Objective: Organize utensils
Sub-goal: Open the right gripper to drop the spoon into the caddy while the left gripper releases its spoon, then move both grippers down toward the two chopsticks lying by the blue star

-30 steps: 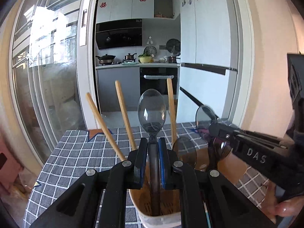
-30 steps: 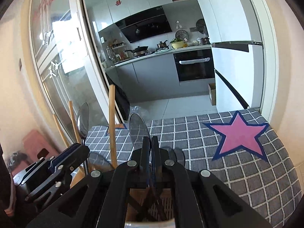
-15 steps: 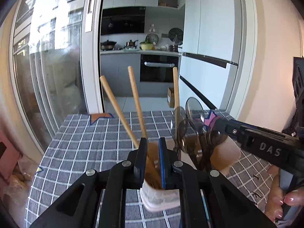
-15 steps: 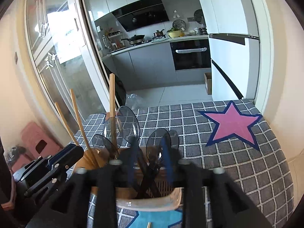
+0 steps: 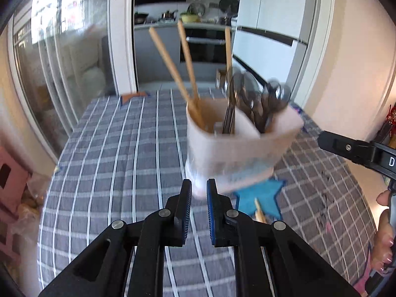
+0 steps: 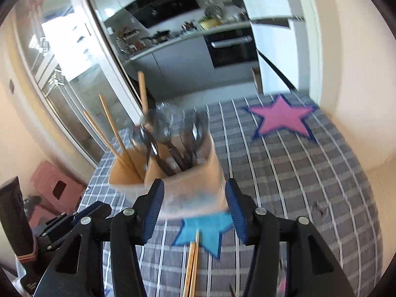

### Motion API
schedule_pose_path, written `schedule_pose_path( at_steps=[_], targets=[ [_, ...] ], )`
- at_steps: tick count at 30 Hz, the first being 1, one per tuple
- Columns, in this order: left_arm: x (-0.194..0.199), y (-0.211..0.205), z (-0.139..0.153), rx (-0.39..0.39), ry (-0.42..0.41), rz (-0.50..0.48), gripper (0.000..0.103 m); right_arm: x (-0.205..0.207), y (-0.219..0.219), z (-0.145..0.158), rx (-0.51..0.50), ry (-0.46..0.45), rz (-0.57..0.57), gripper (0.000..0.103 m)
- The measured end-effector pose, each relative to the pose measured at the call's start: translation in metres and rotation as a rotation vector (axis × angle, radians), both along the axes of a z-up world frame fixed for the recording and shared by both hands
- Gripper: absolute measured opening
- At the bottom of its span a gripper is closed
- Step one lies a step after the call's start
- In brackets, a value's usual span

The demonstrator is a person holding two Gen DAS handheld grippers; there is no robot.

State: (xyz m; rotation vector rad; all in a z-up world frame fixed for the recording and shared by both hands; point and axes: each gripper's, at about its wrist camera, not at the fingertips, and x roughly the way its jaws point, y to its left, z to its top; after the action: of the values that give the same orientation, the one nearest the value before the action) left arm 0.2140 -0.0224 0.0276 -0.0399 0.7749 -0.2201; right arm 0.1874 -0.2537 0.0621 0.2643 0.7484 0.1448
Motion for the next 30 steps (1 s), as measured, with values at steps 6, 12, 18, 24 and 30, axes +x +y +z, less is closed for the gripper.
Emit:
schedule_pose_path(
  at_steps=[6, 12, 18, 24, 30],
  targets=[
    [-0.023, 0.005, -0.02, 0.013, 0.059, -0.003, 0.044, -0.03, -0.005, -0.027, -0.004, 0.095, -0.023, 0.058],
    [-0.037, 0.003, -0.027, 0.006, 0.093, -0.013, 0.044, -0.051, -0.004, -0.043, -0.005, 0.149, -0.032, 0.061],
    [-0.05, 0.002, -0.035, 0.011, 0.125, -0.023, 0.044, -0.069, -0.001, -0.055, -0.007, 0.184, -0.037, 0.065],
    [-0.069, 0.005, -0.041, 0.015, 0.109, -0.007, 0.103, -0.083, 0.001, -0.067, -0.011, 0.221, -0.039, 0.07],
    [-0.079, 0.009, -0.055, 0.018, 0.162, -0.022, 0.103, -0.092, 0.002, -0.079, -0.019, 0.274, -0.049, 0.081]
  ],
)
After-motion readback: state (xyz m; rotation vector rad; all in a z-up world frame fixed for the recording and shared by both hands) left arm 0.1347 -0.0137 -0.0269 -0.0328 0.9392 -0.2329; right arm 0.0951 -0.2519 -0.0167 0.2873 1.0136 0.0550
